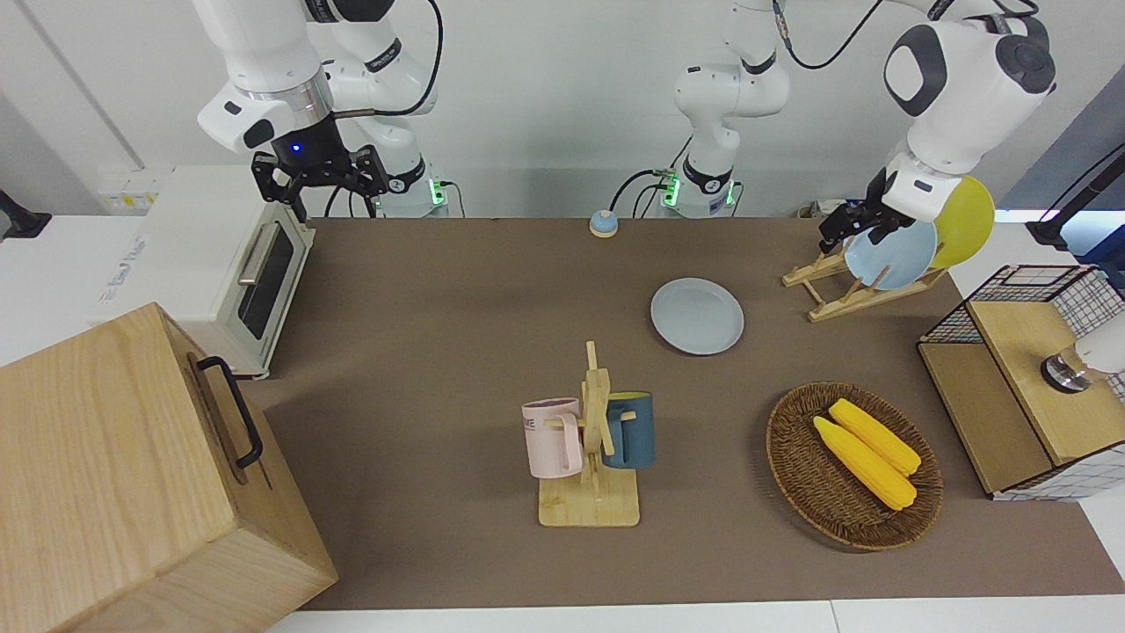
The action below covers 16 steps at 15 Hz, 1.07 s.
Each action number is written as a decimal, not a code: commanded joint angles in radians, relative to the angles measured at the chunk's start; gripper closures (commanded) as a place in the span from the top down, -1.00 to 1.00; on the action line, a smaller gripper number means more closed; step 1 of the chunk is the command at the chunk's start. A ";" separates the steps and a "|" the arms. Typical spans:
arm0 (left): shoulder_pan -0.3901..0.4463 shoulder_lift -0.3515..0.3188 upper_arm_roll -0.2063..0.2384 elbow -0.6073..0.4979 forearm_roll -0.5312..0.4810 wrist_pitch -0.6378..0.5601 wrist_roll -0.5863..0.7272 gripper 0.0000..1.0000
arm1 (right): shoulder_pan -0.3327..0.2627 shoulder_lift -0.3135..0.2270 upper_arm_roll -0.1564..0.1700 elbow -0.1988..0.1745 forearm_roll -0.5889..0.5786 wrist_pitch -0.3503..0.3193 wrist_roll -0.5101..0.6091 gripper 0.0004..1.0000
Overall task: Pick gray plate from table and place it on lower plate rack with left arm
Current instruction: 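Move the left gripper toward the gray plate's near rim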
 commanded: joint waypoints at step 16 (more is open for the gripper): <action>-0.002 0.075 -0.109 -0.489 -0.057 0.519 -0.178 0.97 | -0.019 -0.003 0.017 0.009 -0.001 -0.014 0.012 0.97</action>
